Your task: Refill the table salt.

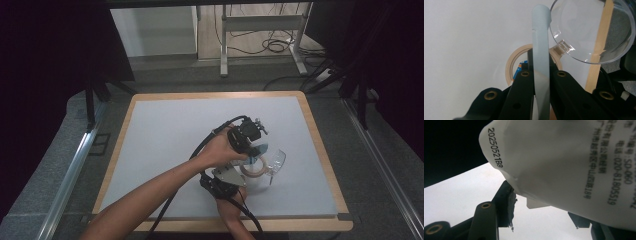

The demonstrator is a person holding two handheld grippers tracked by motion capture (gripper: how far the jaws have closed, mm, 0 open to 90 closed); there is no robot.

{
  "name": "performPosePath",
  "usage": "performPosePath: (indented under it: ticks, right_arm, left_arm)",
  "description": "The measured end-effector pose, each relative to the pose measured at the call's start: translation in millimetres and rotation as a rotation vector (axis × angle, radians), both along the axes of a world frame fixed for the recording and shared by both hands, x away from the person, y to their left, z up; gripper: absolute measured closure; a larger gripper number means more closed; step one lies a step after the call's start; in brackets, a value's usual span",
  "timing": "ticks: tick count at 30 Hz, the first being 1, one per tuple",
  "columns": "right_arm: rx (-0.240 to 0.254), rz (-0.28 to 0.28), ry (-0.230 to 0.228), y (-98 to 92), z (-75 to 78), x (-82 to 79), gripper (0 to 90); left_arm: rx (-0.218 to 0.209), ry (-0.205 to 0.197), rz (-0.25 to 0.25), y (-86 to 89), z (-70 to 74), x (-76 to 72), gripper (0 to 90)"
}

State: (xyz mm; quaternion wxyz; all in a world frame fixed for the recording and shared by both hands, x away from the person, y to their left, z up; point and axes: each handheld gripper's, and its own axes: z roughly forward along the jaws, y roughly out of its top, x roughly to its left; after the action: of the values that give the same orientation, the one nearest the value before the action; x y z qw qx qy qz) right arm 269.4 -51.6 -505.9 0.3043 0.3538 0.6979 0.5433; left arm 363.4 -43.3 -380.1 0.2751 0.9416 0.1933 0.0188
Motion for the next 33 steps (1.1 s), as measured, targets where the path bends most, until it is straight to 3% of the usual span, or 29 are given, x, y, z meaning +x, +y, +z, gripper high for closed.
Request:
performPosePath:
  ticks: [33]
  right_arm:
    - [0.005, -0.021, -0.013, 0.0, 3.2, 0.2, 45.9]
  left_arm:
    - [0.000, -0.005, -0.005, -3.0, 3.8, -1.2, 90.0]
